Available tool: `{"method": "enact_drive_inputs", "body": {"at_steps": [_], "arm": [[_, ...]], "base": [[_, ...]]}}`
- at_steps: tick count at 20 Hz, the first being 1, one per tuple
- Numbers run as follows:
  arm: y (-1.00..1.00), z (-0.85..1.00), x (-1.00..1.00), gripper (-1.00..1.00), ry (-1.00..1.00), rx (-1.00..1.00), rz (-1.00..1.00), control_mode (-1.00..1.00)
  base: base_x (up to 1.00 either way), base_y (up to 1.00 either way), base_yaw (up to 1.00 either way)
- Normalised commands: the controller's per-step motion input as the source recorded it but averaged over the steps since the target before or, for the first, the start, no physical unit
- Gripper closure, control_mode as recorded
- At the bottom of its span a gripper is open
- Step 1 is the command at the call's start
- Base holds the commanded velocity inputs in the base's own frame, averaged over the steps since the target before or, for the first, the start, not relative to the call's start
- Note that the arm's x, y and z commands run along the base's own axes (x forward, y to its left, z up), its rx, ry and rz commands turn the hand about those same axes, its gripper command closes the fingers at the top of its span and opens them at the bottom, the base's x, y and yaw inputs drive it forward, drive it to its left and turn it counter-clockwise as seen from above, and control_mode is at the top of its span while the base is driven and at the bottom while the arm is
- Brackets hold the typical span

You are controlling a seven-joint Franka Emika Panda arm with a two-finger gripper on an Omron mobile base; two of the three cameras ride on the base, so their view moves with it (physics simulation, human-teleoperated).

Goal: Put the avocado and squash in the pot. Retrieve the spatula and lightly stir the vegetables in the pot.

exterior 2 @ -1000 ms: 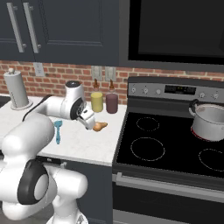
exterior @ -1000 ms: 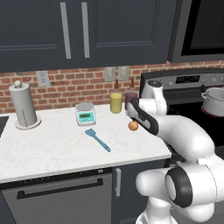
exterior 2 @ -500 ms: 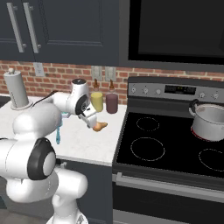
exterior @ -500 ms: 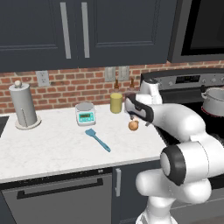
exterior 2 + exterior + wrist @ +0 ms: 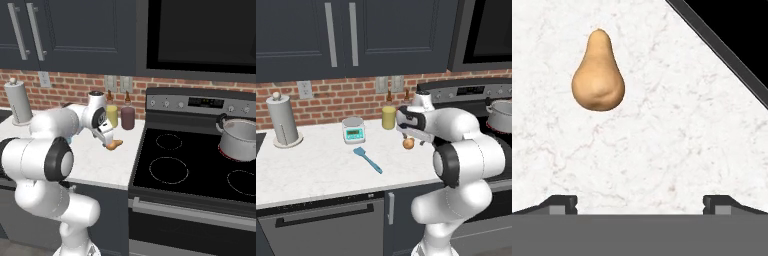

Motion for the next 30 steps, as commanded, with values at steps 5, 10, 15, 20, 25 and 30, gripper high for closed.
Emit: {"method": "enact_drive_inputs", "body": {"at_steps": [5, 10, 15, 20, 25, 30], "arm": [[-0.05, -0.23, 0.28, -1.0, 0.07, 0.0, 0.0, -1.0], [-0.07, -0.2, 0.35, -1.0, 0.08, 0.0, 0.0, -1.0], [-0.05, -0.24, 0.34, -1.0, 0.06, 0.0, 0.0, -1.0], [0.0, -0.26, 0.24, -1.0, 0.01, 0.0, 0.0, -1.0], [0.0, -0.26, 0.2, -1.0, 0.0, 0.01, 0.0, -1.0], [0.0, -0.25, 0.19, -1.0, 0.0, 0.02, 0.0, -1.0]], "base": [[0.0, 0.0, 0.0], [0.0, 0.0, 0.0], [0.0, 0.0, 0.0], [0.0, 0.0, 0.0], [0.0, 0.0, 0.0], [0.0, 0.0, 0.0]]}}
